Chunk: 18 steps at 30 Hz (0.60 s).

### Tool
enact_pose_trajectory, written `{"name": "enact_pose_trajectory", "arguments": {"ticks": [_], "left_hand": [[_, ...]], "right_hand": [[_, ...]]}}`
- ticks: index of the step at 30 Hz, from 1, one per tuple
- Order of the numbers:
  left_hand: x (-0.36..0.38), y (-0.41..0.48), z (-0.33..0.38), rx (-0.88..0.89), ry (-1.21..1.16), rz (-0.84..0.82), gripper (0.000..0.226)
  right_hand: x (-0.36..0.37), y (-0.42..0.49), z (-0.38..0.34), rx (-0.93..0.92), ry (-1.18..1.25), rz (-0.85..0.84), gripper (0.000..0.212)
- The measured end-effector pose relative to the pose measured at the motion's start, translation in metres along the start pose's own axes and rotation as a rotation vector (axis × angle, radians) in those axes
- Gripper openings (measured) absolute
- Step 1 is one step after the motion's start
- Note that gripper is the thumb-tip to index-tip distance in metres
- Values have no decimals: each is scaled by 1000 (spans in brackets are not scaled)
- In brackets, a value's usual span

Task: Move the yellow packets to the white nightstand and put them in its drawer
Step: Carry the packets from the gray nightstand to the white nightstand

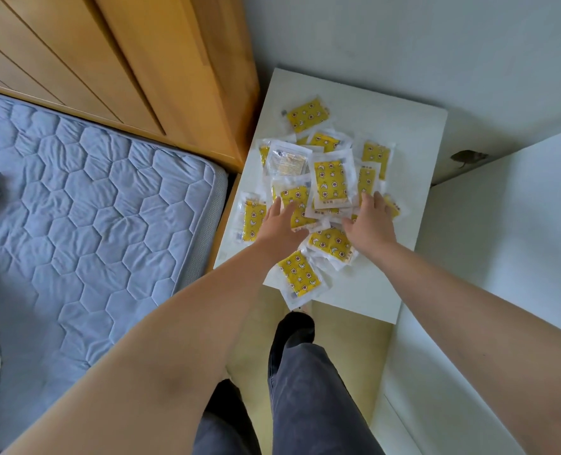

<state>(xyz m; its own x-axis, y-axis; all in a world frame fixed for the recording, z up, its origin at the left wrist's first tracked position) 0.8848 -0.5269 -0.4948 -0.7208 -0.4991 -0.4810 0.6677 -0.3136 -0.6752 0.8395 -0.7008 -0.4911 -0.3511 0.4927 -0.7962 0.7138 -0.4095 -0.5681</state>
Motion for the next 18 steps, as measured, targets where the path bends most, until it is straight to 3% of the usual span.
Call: {"name": "enact_pose_trajectory", "arguments": {"ticks": [12,18], "left_hand": [[-56,-80,0,204,206,263,63],[-95,-157,-33,284,265,386,63]], "right_hand": [[-28,-78,-71,-275,-5,166,57],[-29,-151,-137,-434,-48,260,62]]}}
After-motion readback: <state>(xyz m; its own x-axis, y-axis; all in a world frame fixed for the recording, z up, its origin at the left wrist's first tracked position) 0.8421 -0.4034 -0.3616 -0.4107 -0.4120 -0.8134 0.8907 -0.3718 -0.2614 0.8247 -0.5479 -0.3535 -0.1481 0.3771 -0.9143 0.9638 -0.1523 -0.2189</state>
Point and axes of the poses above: each hand's wrist, its own y-axis towards the middle knuckle, its own x-axis out of the palm, z = x × y, the point moved 3 cm from there along y, towards the middle knuckle, and after that the axes turned 8 degrees about -y, right-handed, at the moved point
